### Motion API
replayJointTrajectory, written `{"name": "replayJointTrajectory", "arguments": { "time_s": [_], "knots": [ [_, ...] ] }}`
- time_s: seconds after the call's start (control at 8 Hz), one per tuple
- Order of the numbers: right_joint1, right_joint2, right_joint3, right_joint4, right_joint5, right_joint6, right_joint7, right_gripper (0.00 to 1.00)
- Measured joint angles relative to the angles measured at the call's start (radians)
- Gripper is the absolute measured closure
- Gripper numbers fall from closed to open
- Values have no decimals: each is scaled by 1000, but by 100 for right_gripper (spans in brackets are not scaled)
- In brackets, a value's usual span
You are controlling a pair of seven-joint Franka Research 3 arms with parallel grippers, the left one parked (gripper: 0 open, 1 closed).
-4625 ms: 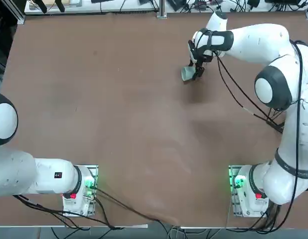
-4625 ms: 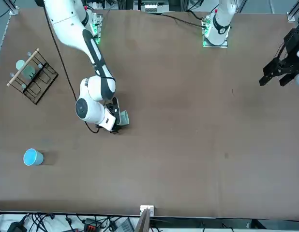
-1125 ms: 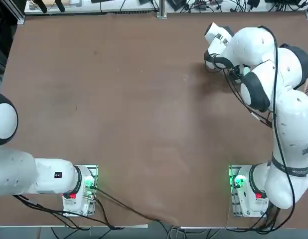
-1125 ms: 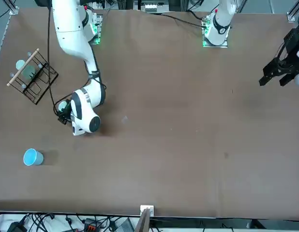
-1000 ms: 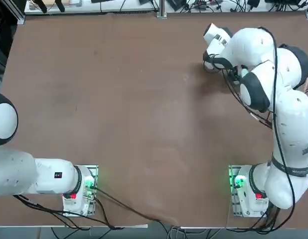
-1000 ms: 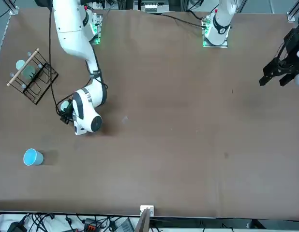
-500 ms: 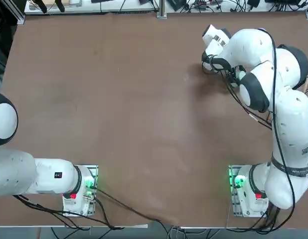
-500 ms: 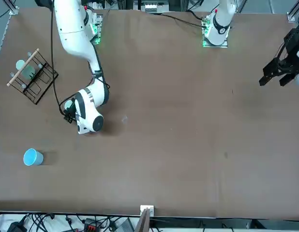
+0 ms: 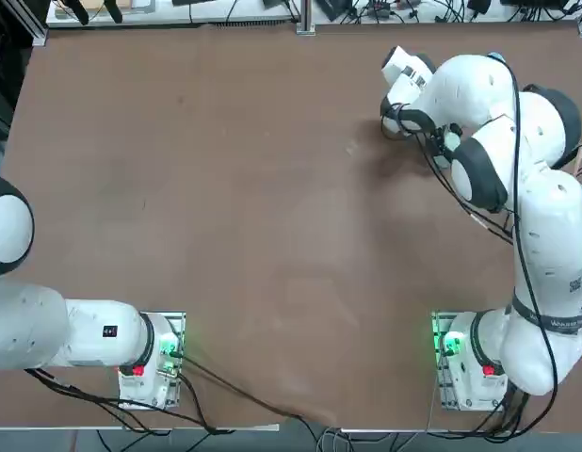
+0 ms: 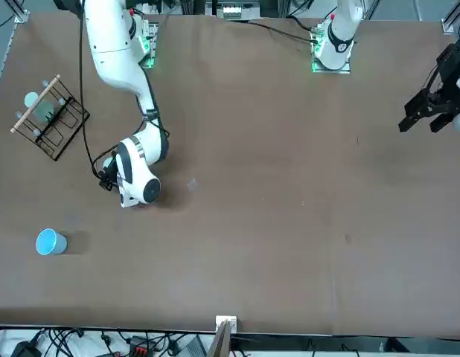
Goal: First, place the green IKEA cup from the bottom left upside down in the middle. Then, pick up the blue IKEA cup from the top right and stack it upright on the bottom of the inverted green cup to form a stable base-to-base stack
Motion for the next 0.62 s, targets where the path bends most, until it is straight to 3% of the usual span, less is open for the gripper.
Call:
{"name": "replayJointTrajectory", "arguments": {
  "time_s": [0.25,0.62],
  "knots": [
    [0,-16,-1,28,0,-6,0,0],
    [-4,-131,-13,38,0,-36,-3,0]
  ]
}}
